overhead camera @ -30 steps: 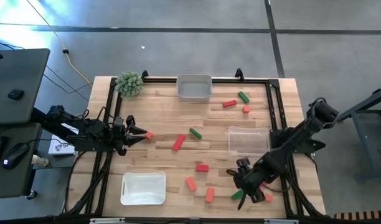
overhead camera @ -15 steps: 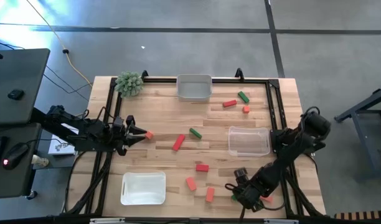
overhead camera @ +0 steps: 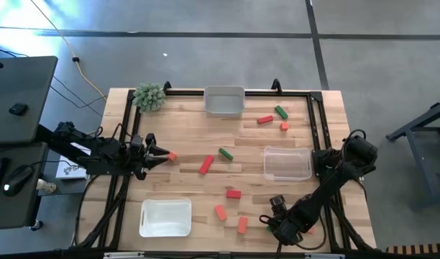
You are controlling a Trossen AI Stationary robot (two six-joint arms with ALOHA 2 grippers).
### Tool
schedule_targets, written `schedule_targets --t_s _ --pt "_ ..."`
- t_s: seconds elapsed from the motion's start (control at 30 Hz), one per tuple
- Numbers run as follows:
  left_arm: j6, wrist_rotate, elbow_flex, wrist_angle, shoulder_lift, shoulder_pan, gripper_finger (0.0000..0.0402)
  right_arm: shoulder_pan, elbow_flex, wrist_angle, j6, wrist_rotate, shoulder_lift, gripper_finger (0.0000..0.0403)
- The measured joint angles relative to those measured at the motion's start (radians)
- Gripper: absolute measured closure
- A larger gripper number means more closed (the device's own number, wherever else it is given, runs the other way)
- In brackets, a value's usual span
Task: Sort & place blocks by color
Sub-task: Put the green wooden block into the transparent bin
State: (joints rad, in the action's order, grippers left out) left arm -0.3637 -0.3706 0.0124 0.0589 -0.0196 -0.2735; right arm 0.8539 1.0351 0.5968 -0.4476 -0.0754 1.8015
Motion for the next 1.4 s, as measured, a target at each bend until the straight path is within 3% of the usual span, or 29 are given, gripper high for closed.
schedule_targets --t_s 0.2,0.53,0.7,1.03,1.23,1.4 --pt "0.0 0.0 0.0 0.0 0.0 0.0 0.0264 0.0 0.0 0.0 -0.033 0.003 0.0 0.0192" --pt "0.0 0.0 0.0 0.0 0.0 0.0 0.0264 0.0 0.0 -0.001 -0.051 0.009 -0.001 0.0331" --pt "0.0 0.0 0.0 0.0 0.0 0.0 0.0264 -0.004 0.0 -0.01 -0.094 0.014 -0.001 0.0331" --pt "0.0 0.0 0.0 0.0 0.0 0.0 0.0264 -0.07 0.037 -0.003 -0.454 0.021 -0.024 0.0323" --pt "0.0 0.0 0.0 0.0 0.0 0.0 0.0264 -0.118 0.128 0.009 -0.543 -0.058 -0.025 0.0327" --pt "0.0 0.0 0.0 0.0 0.0 0.0 0.0264 -0.172 0.196 0.061 -0.624 -0.187 -0.025 0.0323"
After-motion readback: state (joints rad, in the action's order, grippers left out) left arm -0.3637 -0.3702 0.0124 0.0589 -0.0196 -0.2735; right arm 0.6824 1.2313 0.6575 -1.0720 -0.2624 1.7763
